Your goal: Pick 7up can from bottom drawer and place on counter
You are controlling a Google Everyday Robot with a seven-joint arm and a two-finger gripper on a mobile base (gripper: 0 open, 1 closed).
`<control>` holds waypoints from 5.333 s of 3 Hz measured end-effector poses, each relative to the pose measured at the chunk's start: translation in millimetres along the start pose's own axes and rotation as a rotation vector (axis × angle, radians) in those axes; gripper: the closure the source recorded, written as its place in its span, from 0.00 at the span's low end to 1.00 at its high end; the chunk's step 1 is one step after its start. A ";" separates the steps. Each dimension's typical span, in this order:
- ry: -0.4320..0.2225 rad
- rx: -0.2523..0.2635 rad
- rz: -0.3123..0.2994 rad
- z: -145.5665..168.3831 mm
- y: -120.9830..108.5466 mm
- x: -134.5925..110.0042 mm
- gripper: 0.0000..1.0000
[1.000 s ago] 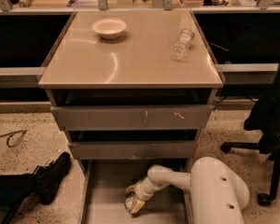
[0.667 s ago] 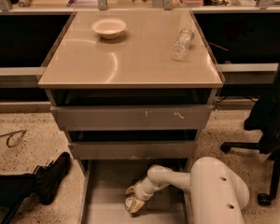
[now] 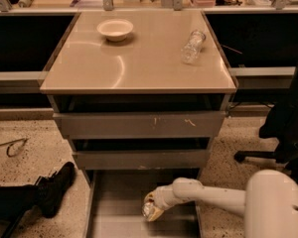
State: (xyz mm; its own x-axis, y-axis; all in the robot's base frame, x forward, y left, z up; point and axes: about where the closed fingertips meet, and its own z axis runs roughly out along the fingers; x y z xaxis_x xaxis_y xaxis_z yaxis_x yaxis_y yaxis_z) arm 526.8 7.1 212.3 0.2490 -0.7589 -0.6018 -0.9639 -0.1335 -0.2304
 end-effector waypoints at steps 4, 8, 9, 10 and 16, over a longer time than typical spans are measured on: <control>0.057 0.218 -0.109 -96.6 -27.4 -42.6 1.00; 0.047 0.272 -0.403 -206.0 -16.8 -233.0 1.00; 0.045 0.271 -0.400 -204.1 -16.5 -232.1 1.00; 0.007 0.282 -0.390 -201.9 -23.2 -252.7 1.00; -0.146 0.396 -0.545 -323.7 -137.4 -442.4 1.00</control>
Offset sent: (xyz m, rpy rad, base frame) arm 0.0161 -0.0333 0.0654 -0.0189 -0.1672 -0.0580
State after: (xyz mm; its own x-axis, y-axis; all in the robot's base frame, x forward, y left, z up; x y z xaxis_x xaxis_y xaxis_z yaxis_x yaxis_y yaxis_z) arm 518.4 154.9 757.8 0.7251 -0.5523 -0.4112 -0.5974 -0.2076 -0.7746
